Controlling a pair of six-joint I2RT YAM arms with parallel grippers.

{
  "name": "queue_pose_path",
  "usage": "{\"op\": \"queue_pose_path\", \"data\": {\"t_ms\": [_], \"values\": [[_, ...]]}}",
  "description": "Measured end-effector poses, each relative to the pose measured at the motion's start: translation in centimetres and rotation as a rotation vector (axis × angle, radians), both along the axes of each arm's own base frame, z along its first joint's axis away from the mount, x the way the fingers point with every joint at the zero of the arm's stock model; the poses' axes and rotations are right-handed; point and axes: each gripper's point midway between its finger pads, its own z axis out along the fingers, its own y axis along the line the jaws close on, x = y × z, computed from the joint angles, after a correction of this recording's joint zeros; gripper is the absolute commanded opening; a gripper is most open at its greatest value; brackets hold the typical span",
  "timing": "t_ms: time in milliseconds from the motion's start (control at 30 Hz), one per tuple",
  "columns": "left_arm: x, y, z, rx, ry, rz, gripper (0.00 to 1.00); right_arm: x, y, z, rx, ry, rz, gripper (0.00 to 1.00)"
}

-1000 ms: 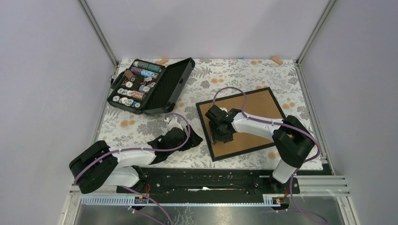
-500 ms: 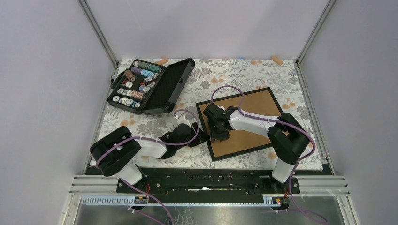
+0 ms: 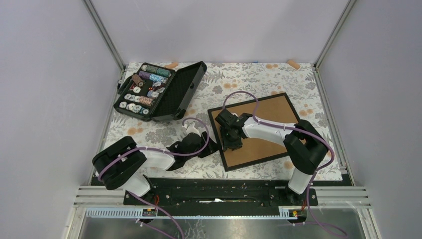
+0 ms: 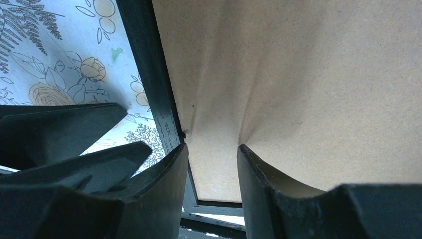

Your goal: Put the photo into the frame

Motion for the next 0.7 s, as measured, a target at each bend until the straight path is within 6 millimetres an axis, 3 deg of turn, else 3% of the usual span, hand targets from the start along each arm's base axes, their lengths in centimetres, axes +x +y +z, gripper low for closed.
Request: {"op": "queue_pose_path", "data": {"t_ms": [300, 700], "values": [[0.64, -0.63, -0.56, 0.003, 0.01, 0.011, 0.34, -0.08, -0.07, -0.44, -0.013, 0.008, 0.001, 0.48], [0.81, -0.5, -0.88, 0.017, 0.032, 0.034, 0.26, -0.02, -0.02, -0.5, -0.025, 0.018, -0.022, 0.49]]}}
